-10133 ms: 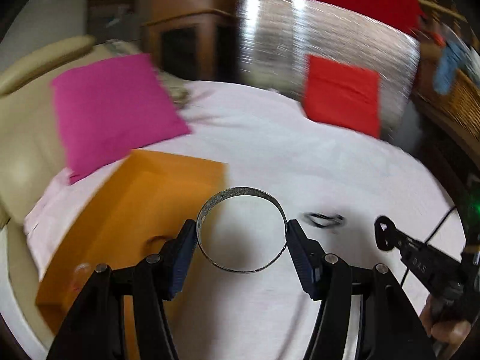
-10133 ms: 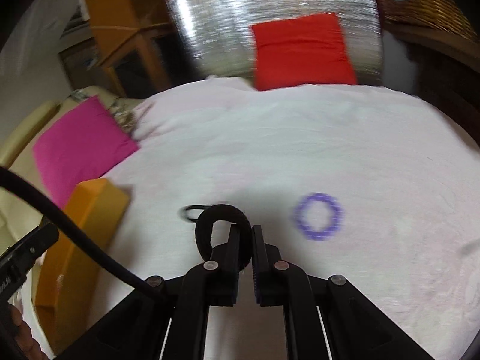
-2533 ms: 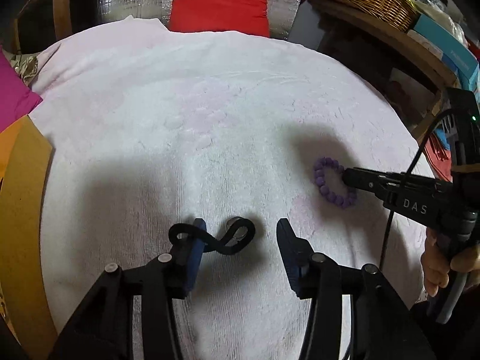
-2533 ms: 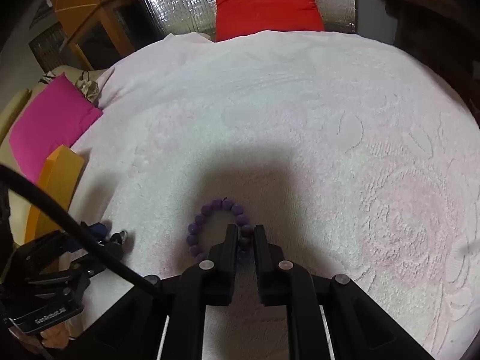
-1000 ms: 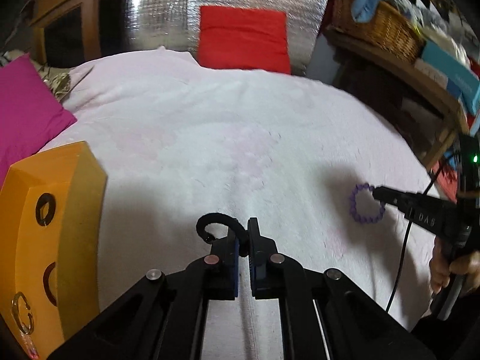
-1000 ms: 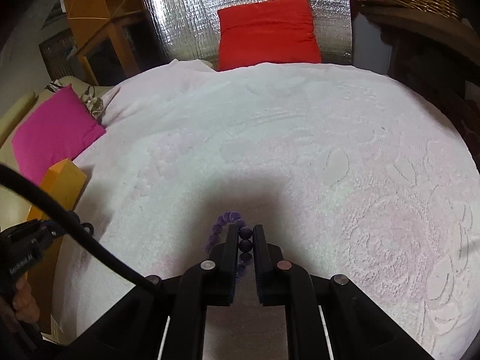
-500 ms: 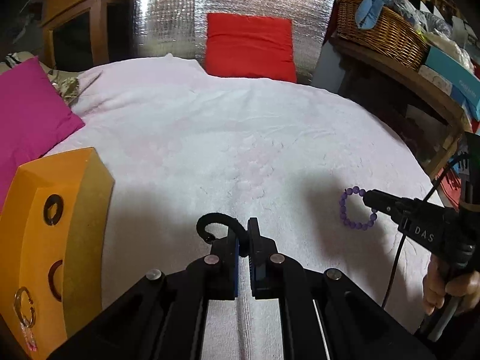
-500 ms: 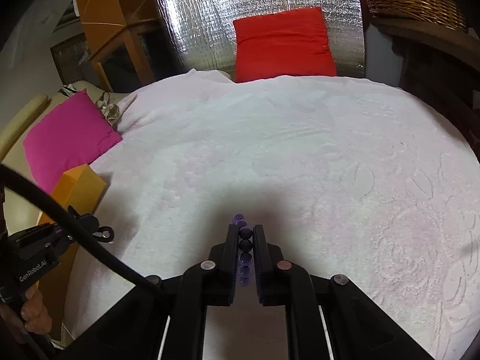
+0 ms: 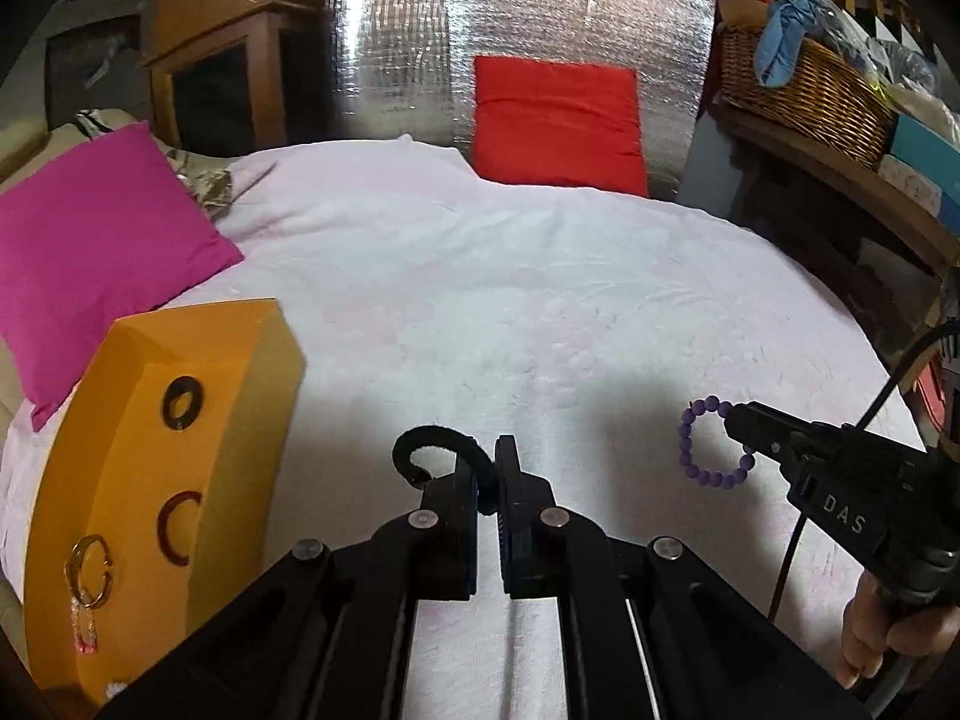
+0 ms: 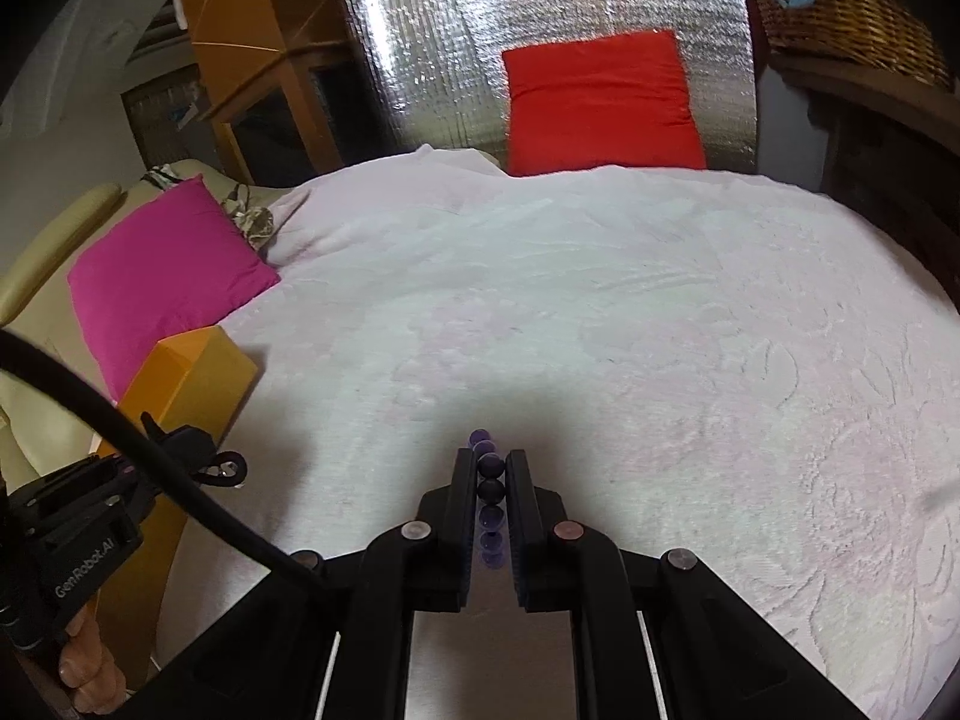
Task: Organize jewelry
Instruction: 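Carry the black cord and purple bracelet with both tools over the orange box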
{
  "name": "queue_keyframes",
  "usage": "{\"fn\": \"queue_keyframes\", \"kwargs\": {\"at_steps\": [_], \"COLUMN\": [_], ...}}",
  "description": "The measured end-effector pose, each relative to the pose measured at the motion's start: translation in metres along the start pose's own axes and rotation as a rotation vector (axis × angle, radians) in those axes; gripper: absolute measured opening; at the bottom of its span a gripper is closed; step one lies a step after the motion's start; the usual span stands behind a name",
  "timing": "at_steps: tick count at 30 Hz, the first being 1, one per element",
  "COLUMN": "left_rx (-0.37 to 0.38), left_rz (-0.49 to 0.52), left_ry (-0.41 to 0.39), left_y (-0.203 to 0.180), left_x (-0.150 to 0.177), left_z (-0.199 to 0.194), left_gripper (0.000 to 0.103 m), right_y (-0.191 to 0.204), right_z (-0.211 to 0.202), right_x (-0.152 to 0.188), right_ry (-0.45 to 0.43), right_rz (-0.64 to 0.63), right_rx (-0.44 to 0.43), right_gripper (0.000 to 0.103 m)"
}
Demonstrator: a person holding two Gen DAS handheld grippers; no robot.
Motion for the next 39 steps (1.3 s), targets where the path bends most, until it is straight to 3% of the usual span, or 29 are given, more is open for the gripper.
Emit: {"fn": "queue_keyframes", "kwargs": {"at_steps": [15,26,39], "left_rx": [-0.082,-0.123,-0.206], "left_rz": [-0.053,-0.1,-0.159], "left_ry": [-0.035,-0.072,-0.125], "left_y": [0.036,0.065,0.104], "left_x": [0.004,-0.001,-0.006], "left_z": [-0.011,-0.021,-0.038], "left_gripper": [0.006,0.006,0.006], "right_y": [0.042,0.075,0.074], "right_z": [-0.009,0.008,0.024], "right_x": [-0.011,-0.015,-0.015], "right_ry": [-0.07,-0.062,-0.039], "right_rz": [-0.047,-0.066,-0.067], "right_rx": [-0.043,-0.097,-0.073], "right_gripper": [0.011,0.011,0.011]}}
Point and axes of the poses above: each gripper's, at about its wrist camera, not at the fingertips, and z roughly the way its jaws point, y to its left, x to its underside, the point moved 7 cm from there along z, roughly the way its jaws point, and after that the axes turned 8 degrees about y, right-handed, at the moved point
